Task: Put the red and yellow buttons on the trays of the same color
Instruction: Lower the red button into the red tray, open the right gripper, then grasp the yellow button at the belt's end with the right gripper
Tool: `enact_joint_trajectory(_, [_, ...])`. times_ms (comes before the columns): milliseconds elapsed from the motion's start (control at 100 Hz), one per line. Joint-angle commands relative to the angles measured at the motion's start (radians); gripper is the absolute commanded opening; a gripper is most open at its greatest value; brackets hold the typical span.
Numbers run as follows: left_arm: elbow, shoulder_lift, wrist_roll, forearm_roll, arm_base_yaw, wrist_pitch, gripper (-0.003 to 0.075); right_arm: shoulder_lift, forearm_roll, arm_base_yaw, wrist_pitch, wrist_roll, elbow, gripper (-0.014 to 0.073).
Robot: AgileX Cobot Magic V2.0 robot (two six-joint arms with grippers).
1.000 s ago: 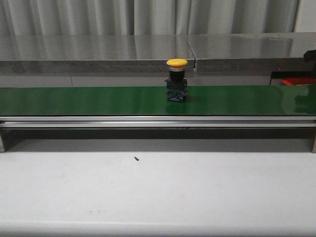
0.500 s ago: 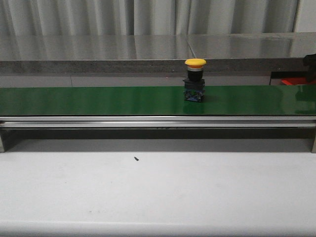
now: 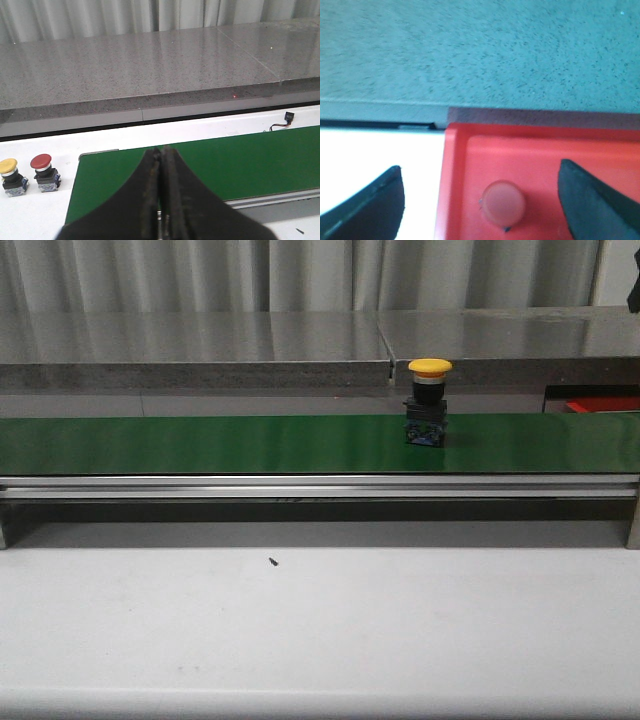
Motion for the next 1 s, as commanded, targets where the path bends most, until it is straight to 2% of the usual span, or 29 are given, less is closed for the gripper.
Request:
enact_joint_trajectory(0, [-0.025, 0.003, 0.001, -0.014, -0.005, -0.072, -0.0019, -0.109, 0.01, -0.007, 0.051, -0.009, -0.03, 0.0619])
enact_joint_trajectory(170, [-0.025, 0.003, 0.001, -0.014, -0.005, -0.072, -0.0019, -0.208, 0.021, -0.007, 0.127, -0.011, 0.086, 0.0619])
enact_joint_trajectory(430, [-0.025, 0.003, 0.001, -0.014, -0.005, -0.072, -0.0019, -0.488, 0.058, 0.056, 0.085, -0.122, 0.502, 0.0619])
enact_joint_trajectory(550, [-0.025, 0.003, 0.001, -0.014, -0.005, -0.072, -0.0019, -0.568, 0.058, 0.095, 0.099, -0.129, 0.621, 0.0619])
enact_joint_trajectory(720, [-0.025, 0.003, 0.001, -0.014, -0.005, -0.072, -0.0019, -0.592, 0.057, 0.128, 0.224, -0.129, 0.669, 0.0617])
enact_joint_trajectory(990, [-0.025, 0.003, 0.001, -0.014, -0.005, -0.072, -0.0019, -0.584, 0.054, 0.219, 0.196, -0.166, 0.667, 0.0615])
